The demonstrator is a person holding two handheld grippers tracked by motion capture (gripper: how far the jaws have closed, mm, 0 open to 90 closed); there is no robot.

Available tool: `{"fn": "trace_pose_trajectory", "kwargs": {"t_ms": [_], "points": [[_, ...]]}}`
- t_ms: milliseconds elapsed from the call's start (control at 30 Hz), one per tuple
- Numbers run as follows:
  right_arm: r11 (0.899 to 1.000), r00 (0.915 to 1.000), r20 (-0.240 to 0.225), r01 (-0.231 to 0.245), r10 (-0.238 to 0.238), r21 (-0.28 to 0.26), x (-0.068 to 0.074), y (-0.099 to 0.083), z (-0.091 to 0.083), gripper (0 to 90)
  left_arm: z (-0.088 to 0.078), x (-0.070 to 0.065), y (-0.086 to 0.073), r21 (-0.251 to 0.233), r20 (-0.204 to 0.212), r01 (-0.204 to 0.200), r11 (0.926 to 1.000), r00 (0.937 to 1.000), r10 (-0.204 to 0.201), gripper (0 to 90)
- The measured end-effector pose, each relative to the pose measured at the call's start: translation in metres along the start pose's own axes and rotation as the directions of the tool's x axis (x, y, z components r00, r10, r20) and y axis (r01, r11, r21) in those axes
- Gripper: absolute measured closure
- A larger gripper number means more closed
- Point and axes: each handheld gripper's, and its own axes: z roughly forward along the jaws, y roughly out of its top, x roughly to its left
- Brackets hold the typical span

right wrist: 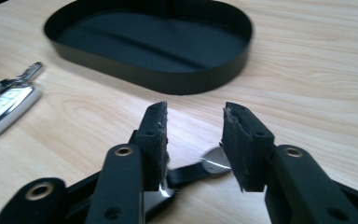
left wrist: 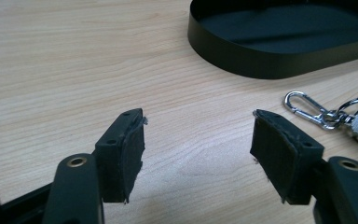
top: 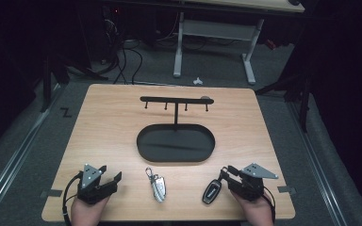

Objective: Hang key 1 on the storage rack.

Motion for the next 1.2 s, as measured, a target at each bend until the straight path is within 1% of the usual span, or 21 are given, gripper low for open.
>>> {"fn": "trace_pose_trajectory", "kwargs": {"t_ms": [33, 67, 100, 133, 200, 233, 300, 400, 467, 500, 567, 633, 700, 733, 833, 867, 933, 1033, 1100, 1167, 1200], "points": [[1.0, 1.0, 0.0, 0.0, 0.0, 0.0, 0.0, 0.0, 0.0, 63.8, 0.0, -0.001, 0.0, 0.001, -0.004, -0.01, 0.9999, 0.9999, 0.01, 34.5], [0.999, 0.9987, 0.035, 0.036, -0.037, 0.019, -0.003, -0.004, 0.002, 66.4, -0.001, 0.0, -0.001, -0.004, -0.002, -0.023, 0.9997, 0.9997, 0.023, 34.2], [0.999, 0.9987, 0.035, 0.036, -0.037, 0.019, -0.003, -0.004, 0.002, 66.4, -0.001, 0.0, -0.001, -0.004, -0.002, -0.023, 0.9997, 0.9997, 0.023, 34.2], [0.999, 0.9981, 0.046, 0.041, -0.042, 0.022, -0.004, -0.006, 0.003, 66.6, -0.002, 0.001, -0.001, -0.004, -0.005, -0.024, 0.9997, 0.9997, 0.024, 34.2], [0.999, 0.9987, 0.045, 0.024, -0.025, 0.027, -0.006, -0.008, 0.004, 66.4, -0.003, 0.002, -0.001, -0.013, -0.004, -0.015, 0.9998, 0.9999, 0.015, 34.2], [0.999, 0.9984, 0.05, 0.024, -0.025, 0.026, -0.006, -0.009, 0.004, 66.3, -0.003, 0.003, 0.0, -0.016, -0.004, -0.018, 0.9997, 0.9998, 0.018, 34.0], [0.999, 0.9973, 0.061, 0.04, -0.041, 0.019, -0.006, -0.009, 0.003, 66.2, -0.003, 0.003, 0.001, -0.024, -0.002, -0.02, 0.9995, 0.9998, 0.02, 33.5], [0.999, 0.9976, 0.058, 0.036, -0.037, 0.02, -0.006, -0.009, 0.002, 66.3, 0.0, 0.003, 0.002, -0.015, 0.015, -0.017, 0.9997, 0.9997, 0.017, 33.5], [1.0, 0.9982, 0.054, 0.025, -0.025, 0.014, -0.007, -0.01, -0.001, 66.2, 0.002, 0.002, 0.004, -0.006, 0.028, -0.014, 0.9999, 0.9995, 0.014, 34.1], [1.0, 0.999, 0.039, 0.019, -0.02, 0.016, -0.007, -0.01, -0.001, 66.2, 0.003, 0.0, 0.005, -0.008, 0.034, -0.017, 0.9998, 0.9993, 0.018, 35.2], [1.0, 0.9995, 0.028, 0.018, -0.018, 0.022, -0.008, -0.011, -0.001, 65.7, 0.006, -0.003, 0.01, -0.012, 0.048, -0.024, 0.9996, 0.9986, 0.024, 35.5], [1.0, 0.9995, 0.026, 0.019, -0.02, 0.022, -0.007, -0.011, -0.001, 65.0, 0.007, -0.004, 0.011, -0.015, 0.053, -0.021, 0.9997, 0.9984, 0.022, 35.8], [0.999, 0.9991, 0.028, 0.032, -0.033, 0.02, -0.007, -0.012, -0.001, 62.7, 0.009, -0.006, 0.013, -0.014, 0.063, -0.023, 0.9996, 0.9977, 0.024, 35.8], [1.0, 0.9991, 0.035, 0.023, -0.024, 0.017, -0.008, -0.013, -0.002, 60.5, 0.011, -0.007, 0.013, -0.012, 0.064, -0.024, 0.9996, 0.9976, 0.024, 35.9], [1.0, 0.9994, 0.032, 0.011, -0.011, 0.014, -0.007, -0.014, -0.005, 58.6, 0.013, -0.009, 0.014, -0.014, 0.072, -0.017, 0.9998, 0.9972, 0.018, 36.6], [0.999, 0.999, 0.034, 0.026, -0.027, 0.018, -0.005, -0.015, -0.007, 57.5, 0.014, -0.01, 0.015, -0.018, 0.079, -0.021, 0.9996, 0.9967, 0.022, 36.8], [0.999, 0.999, 0.034, 0.029, -0.03, 0.015, -0.005, -0.016, -0.007, 57.4, 0.015, -0.012, 0.015, -0.02, 0.085, -0.019, 0.9996, 0.9961, 0.02, 36.8], [1.0, 0.9994, 0.027, 0.019, -0.02, 0.01, -0.003, -0.016, -0.011, 58.7, 0.016, -0.015, 0.017, -0.029, 0.084, -0.025, 0.9993, 0.9961, 0.027, 37.9], [0.999, 0.9993, 0.021, 0.03, -0.03, 0.011, 0.002, -0.017, -0.015, 61.4, 0.017, -0.016, 0.018, -0.037, 0.079, -0.032, 0.9988, 0.9963, 0.035, 38.5], [0.999, 0.9991, 0.015, 0.039, -0.039, 0.012, 0.003, -0.018, -0.016, 62.7, 0.017, -0.019, 0.019, -0.051, 0.067, -0.053, 0.9973, 0.9962, 0.056, 38.3], [0.999, 0.9991, 0.003, 0.043, -0.043, 0.015, 0.007, -0.019, -0.017, 64.8, 0.018, -0.02, 0.019, -0.05, 0.061, -0.062, 0.9968, 0.996, 0.065, 37.4]]}}
